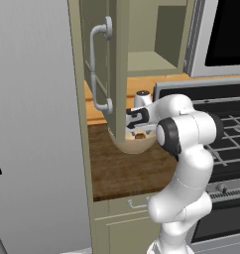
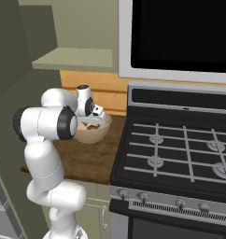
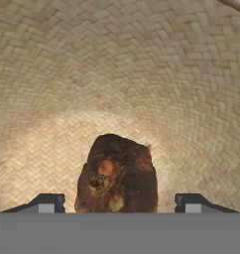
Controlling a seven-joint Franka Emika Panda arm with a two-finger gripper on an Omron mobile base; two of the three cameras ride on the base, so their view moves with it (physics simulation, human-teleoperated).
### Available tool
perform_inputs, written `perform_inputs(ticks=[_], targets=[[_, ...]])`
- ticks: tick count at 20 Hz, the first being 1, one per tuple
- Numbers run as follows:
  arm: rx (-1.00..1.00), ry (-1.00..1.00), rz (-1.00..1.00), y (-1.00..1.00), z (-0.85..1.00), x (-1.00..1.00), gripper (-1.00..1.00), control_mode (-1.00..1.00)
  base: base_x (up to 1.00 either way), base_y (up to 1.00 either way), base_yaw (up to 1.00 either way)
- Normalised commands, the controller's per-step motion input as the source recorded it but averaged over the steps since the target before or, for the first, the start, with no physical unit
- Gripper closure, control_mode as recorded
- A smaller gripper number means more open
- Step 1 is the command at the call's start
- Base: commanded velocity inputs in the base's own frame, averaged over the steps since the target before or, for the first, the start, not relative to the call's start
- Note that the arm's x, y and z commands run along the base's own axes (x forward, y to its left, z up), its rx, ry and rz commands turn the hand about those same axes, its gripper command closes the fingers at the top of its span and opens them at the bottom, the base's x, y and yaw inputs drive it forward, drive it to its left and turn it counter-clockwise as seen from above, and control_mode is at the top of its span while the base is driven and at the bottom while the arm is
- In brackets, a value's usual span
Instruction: Open the cabinet, pick up the bread from the cabinet and place it in the basket. Then move the basket to the dining counter.
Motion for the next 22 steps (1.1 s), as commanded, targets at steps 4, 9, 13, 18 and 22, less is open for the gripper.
perform_inputs(ticks=[4, 9, 13, 18, 22], targets=[[0.0, -0.03, 0.0, 0.0, 0.19, -0.02, -1.0, -1.0, 0.0, 0.0, 0.0], [0.0, -0.08, -0.04, 0.0, 0.3, -0.19, -1.0, -1.0, 0.0, 0.0, 0.0], [0.0, -0.2, -0.1, -0.01, 0.45, -0.32, -1.0, -1.0, 0.0, 0.0, 0.0], [0.0, -0.09, -0.15, -0.11, 0.09, -0.33, -1.0, -1.0, 0.0, 0.0, 0.0], [0.06, -0.01, -0.32, -0.33, 0.26, -0.59, -1.0, -1.0, 0.0, 0.0, 0.0]])
